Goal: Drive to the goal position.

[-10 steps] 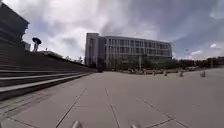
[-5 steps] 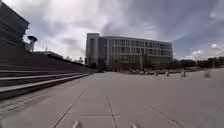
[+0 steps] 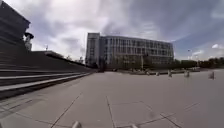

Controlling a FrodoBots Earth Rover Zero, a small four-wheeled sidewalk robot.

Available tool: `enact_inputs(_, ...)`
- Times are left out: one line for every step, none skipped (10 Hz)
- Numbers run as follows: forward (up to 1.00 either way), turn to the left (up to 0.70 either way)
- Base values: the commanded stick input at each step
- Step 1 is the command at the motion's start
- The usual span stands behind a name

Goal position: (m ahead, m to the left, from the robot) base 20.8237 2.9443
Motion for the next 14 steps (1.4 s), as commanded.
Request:
enact_inputs(0.70,0.00)
enact_inputs(0.70,0.00)
enact_inputs(0.70,0.00)
enact_inputs(0.70,0.00)
enact_inputs(0.70,0.00)
enact_inputs(0.70,0.00)
enact_inputs(0.70,0.00)
enact_inputs(0.70,0.00)
enact_inputs(0.70,0.00)
enact_inputs(0.70,0.00)
enact_inputs(0.70,0.00)
enact_inputs(0.70,0.00)
enact_inputs(0.70,0.00)
enact_inputs(0.70,0.00)
